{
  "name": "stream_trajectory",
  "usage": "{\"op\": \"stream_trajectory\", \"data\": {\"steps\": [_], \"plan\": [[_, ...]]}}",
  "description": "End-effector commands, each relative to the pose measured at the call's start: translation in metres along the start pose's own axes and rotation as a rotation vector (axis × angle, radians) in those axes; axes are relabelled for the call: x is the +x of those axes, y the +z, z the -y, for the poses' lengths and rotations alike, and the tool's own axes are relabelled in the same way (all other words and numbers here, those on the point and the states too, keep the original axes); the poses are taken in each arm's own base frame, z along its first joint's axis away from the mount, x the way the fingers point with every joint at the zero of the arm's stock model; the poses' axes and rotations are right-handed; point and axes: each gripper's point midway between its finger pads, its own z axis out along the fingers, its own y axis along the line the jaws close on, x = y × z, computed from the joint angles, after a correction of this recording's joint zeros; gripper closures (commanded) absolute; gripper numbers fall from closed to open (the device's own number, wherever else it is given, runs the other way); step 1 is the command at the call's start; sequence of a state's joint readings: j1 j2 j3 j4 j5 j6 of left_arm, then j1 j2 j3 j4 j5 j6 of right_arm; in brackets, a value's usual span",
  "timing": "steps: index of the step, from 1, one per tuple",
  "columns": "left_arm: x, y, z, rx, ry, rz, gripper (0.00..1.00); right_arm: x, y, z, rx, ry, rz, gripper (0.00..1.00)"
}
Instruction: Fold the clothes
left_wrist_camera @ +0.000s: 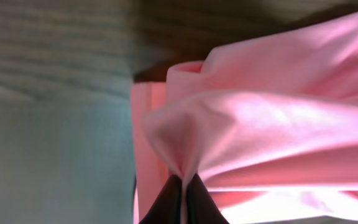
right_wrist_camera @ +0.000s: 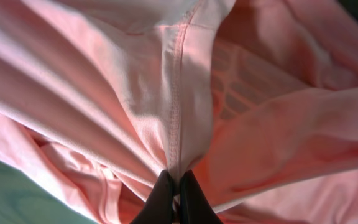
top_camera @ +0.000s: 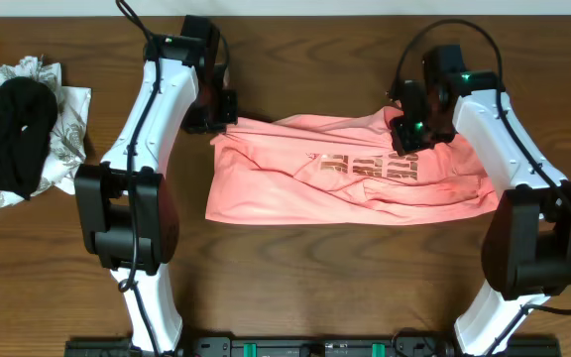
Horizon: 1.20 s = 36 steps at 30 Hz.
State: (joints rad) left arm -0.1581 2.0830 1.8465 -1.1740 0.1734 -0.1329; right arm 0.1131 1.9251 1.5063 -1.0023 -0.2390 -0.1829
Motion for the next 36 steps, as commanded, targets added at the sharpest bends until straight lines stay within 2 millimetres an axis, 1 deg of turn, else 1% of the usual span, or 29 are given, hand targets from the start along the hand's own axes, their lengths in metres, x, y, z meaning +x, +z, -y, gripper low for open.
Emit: {"op": "stream_trajectory", "data": {"steps": [1,5,13,19,23,26,30,33,36], "plan": [[0.003,-0.007,-0.002,0.0,-0.072,-0.007,0.94,-0.001,-0.005,-0.005,-0.005,0.003,0.005,0.99],[0.012,-0.005,-0.004,-0.009,-0.079,-0.044,0.94,0.005,-0.002,-0.005,-0.008,0.008,-0.015,0.99],[0.024,0.004,-0.008,-0.02,-0.085,-0.09,0.94,0.024,0.013,-0.005,-0.017,0.02,-0.066,0.99],[0.036,0.014,-0.011,-0.031,-0.091,-0.135,0.94,0.044,0.029,-0.004,-0.026,0.033,-0.112,0.99],[0.042,0.019,-0.013,-0.036,-0.093,-0.156,0.94,0.054,0.034,-0.005,-0.03,0.039,-0.138,0.99],[0.049,0.024,-0.015,-0.041,-0.096,-0.178,0.94,0.057,0.036,-0.005,-0.032,0.042,-0.147,0.99],[0.056,0.033,-0.017,-0.046,-0.098,-0.2,0.94,0.056,0.036,-0.004,-0.03,0.04,-0.139,0.99],[0.059,0.038,-0.019,-0.048,-0.099,-0.207,0.94,0.054,0.037,-0.004,-0.029,0.038,-0.134,0.99],[0.059,0.039,-0.019,-0.048,-0.099,-0.207,0.94,0.054,0.037,-0.004,-0.029,0.038,-0.133,0.99]]}}
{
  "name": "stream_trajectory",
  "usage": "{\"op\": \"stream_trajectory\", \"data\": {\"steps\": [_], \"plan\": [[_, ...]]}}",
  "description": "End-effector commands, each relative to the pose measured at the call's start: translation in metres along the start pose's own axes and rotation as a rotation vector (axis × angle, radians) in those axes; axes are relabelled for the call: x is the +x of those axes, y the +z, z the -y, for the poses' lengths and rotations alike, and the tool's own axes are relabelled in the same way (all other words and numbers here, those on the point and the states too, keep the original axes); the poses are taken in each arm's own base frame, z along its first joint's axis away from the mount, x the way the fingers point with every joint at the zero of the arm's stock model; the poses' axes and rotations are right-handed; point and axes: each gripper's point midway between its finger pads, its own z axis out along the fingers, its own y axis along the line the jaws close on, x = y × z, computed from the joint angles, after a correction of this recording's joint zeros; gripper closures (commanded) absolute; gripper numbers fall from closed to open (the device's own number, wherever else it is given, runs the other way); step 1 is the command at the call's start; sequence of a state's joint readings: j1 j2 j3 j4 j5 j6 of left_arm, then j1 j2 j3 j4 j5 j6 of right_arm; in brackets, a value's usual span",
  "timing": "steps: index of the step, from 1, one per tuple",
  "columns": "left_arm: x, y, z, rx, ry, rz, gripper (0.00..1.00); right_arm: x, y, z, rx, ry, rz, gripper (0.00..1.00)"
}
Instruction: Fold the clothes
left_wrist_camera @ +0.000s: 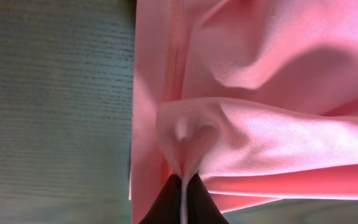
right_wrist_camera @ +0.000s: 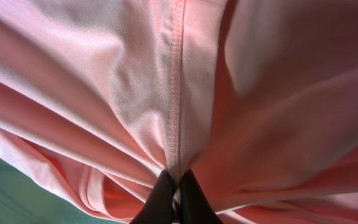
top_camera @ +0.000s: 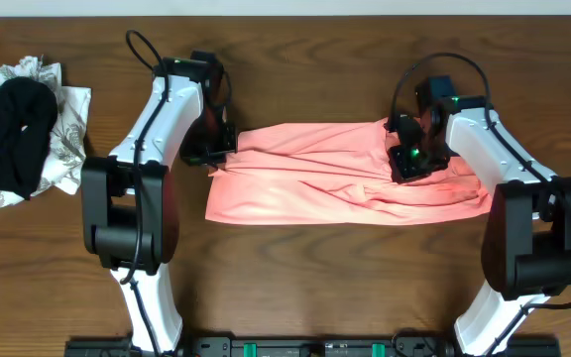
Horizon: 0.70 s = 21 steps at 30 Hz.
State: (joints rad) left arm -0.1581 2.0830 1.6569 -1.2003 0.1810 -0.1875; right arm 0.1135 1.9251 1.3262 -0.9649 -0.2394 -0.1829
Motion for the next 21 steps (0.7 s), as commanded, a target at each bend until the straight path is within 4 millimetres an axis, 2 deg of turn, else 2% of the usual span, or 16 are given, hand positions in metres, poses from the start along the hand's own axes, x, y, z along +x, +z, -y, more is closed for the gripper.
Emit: {"op": "stream_trajectory", "data": {"steps": [1,2,4,6,7,8,10,13,17,21], "plan": [[0.0,-0.002,-0.003,-0.004,-0.019,0.007,0.9,0.0,-0.001,-0.003,-0.004,0.004,0.006,0.95],[-0.001,-0.002,-0.003,-0.003,-0.018,0.011,0.78,0.0,-0.001,-0.003,-0.003,0.004,0.007,0.88],[-0.003,-0.002,-0.002,-0.001,-0.017,0.017,0.63,-0.001,-0.001,-0.003,-0.003,0.003,0.011,0.78],[-0.004,-0.002,-0.002,-0.001,-0.017,0.021,0.51,-0.001,-0.001,-0.003,-0.002,0.003,0.011,0.59],[-0.005,-0.003,-0.002,0.0,-0.016,0.026,0.46,-0.001,-0.001,-0.003,-0.002,0.002,0.011,0.41],[-0.008,-0.005,-0.001,0.002,-0.015,0.038,0.44,-0.001,-0.001,-0.003,-0.002,0.002,0.013,0.37],[-0.018,-0.017,0.003,0.014,-0.009,0.082,0.43,-0.008,-0.004,-0.001,0.003,-0.002,0.035,0.3],[-0.031,-0.044,0.01,0.036,-0.001,0.164,0.43,-0.024,-0.017,0.0,0.011,-0.009,0.082,0.28],[-0.038,-0.075,0.018,0.068,-0.016,0.256,0.43,-0.048,-0.039,0.0,0.024,-0.025,0.155,0.2],[-0.037,-0.078,0.022,0.071,-0.005,0.268,0.43,-0.066,-0.045,0.005,0.058,-0.041,0.225,0.16]]}}
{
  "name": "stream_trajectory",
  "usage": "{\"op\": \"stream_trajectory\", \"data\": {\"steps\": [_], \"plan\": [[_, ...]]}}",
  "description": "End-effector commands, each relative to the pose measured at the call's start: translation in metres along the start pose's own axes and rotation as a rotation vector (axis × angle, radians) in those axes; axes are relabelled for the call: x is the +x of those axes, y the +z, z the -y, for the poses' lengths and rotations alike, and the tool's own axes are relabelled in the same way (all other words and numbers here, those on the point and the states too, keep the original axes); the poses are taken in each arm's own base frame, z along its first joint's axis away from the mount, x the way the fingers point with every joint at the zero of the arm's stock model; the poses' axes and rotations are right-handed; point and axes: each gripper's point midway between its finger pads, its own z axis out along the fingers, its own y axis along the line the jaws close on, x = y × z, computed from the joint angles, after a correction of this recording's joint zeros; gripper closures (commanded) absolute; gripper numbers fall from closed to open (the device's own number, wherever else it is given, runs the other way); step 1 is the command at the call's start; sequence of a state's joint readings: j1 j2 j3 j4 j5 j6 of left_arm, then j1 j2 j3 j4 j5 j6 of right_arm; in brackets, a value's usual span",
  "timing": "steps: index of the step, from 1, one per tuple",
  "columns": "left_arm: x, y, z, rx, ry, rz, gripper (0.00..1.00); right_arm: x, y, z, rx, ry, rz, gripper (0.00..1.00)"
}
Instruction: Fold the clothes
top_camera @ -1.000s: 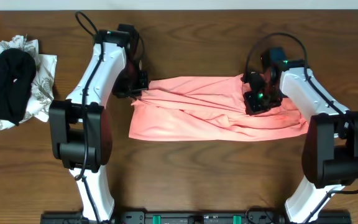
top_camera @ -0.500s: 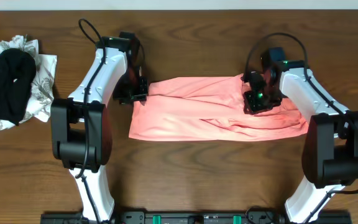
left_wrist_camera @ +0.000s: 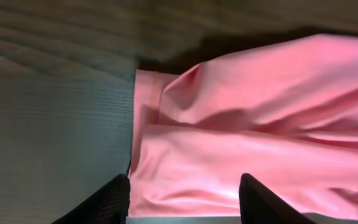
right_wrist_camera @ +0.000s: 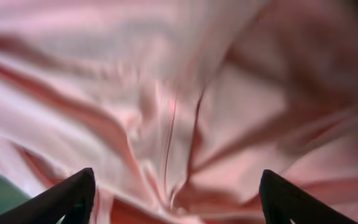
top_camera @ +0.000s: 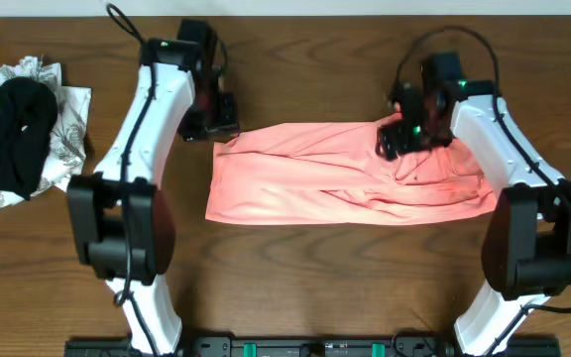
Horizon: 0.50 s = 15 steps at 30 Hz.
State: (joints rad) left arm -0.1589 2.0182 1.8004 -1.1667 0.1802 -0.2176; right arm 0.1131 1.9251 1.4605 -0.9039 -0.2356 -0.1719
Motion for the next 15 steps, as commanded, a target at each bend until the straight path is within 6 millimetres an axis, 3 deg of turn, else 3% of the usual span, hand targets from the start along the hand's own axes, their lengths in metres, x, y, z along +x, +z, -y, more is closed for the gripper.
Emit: {"op": "stream_trajectory", "data": {"steps": [1,7,9,15], "plan": [[-0.003,-0.009,0.007,0.006,-0.004,0.029,0.43,-0.013,-0.007,0.008,0.045,-0.01,0.048,0.15],[0.014,0.018,0.029,0.026,0.021,-0.033,0.48,-0.019,-0.014,0.048,0.259,0.06,0.072,0.14],[0.02,0.024,0.037,0.029,0.044,-0.042,0.48,-0.016,-0.019,0.066,0.332,0.153,0.079,0.17],[0.026,0.033,0.059,0.039,0.102,-0.031,0.49,-0.013,-0.027,0.093,0.36,0.37,0.124,0.3]]}}
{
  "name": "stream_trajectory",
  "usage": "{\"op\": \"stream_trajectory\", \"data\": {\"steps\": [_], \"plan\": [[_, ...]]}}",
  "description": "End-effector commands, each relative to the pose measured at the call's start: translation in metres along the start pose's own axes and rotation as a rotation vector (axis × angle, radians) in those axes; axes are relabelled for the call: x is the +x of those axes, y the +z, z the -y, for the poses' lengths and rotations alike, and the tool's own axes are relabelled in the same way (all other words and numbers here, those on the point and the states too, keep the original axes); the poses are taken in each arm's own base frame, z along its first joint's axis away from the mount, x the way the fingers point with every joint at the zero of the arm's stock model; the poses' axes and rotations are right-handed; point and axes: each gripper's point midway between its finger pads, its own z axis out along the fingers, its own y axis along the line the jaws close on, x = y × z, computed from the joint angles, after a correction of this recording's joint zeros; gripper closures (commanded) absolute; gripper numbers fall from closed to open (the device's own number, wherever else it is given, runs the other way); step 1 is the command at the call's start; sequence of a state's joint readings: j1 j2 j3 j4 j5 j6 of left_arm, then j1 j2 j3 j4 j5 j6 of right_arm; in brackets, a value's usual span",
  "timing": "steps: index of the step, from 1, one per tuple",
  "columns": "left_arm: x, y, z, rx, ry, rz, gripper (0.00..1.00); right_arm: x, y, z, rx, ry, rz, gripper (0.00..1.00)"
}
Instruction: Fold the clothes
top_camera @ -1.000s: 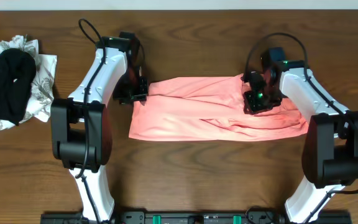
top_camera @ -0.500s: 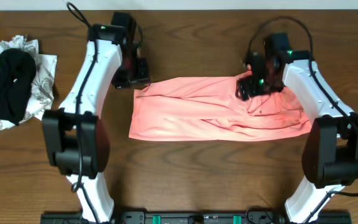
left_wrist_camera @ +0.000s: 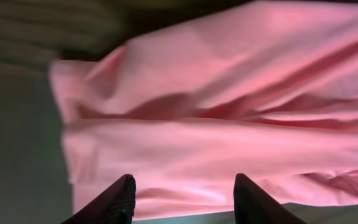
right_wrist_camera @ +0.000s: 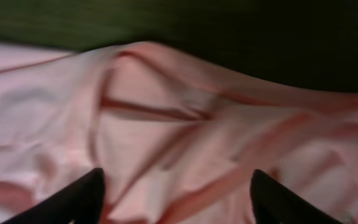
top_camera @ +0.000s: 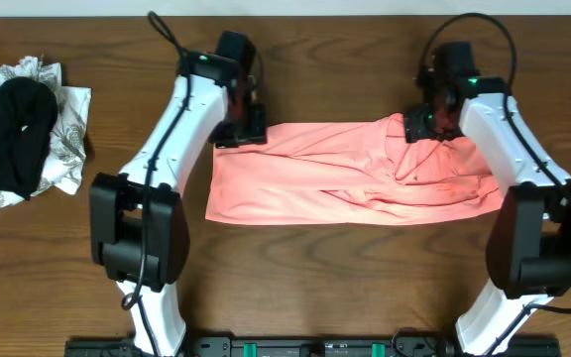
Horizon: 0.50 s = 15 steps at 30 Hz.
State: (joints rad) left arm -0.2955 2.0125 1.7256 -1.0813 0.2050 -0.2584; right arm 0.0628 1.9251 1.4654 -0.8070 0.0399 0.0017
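A pink shirt (top_camera: 345, 174) lies folded into a long wrinkled band across the middle of the table. My left gripper (top_camera: 241, 134) hovers at its far left corner, open, with the pink cloth (left_wrist_camera: 204, 118) spread below its fingers (left_wrist_camera: 114, 202). My right gripper (top_camera: 429, 124) is over the far right edge of the shirt, open too, with rumpled pink folds (right_wrist_camera: 185, 143) under its fingers (right_wrist_camera: 79, 202). Neither gripper holds any cloth.
A heap of black and patterned white clothes (top_camera: 18, 129) lies at the left edge of the wooden table (top_camera: 315, 268). The arm bases stand along the near edge.
Both grippers stay open. The left one has shifted right, over the shirt's far left corner. The right one has shifted right and farther back, to the shirt's far edge. The shirt lies unchanged.
Both grippers were shut on pinches of the pink shirt, with its printed front showing. Then they still gripped it nearer the front, the top folded down over the print. Then both were open above the folded band, and now they stand along its far edge.
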Motion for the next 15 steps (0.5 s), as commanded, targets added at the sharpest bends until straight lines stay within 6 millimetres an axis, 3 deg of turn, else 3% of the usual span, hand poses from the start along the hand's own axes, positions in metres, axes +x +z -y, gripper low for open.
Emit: {"op": "stream_trajectory", "data": {"steps": [1,10,15], "plan": [[0.001,0.012,0.008,0.006,0.014,-0.009,0.49,-0.005,-0.006,0.03,0.074,0.194,0.027,0.31],[0.001,0.031,0.016,0.017,0.042,0.009,0.49,-0.001,-0.004,0.062,0.103,0.386,0.026,0.41],[0.001,0.032,0.016,0.017,0.042,0.009,0.49,0.007,0.013,0.074,0.128,0.444,-0.01,0.42]]}}
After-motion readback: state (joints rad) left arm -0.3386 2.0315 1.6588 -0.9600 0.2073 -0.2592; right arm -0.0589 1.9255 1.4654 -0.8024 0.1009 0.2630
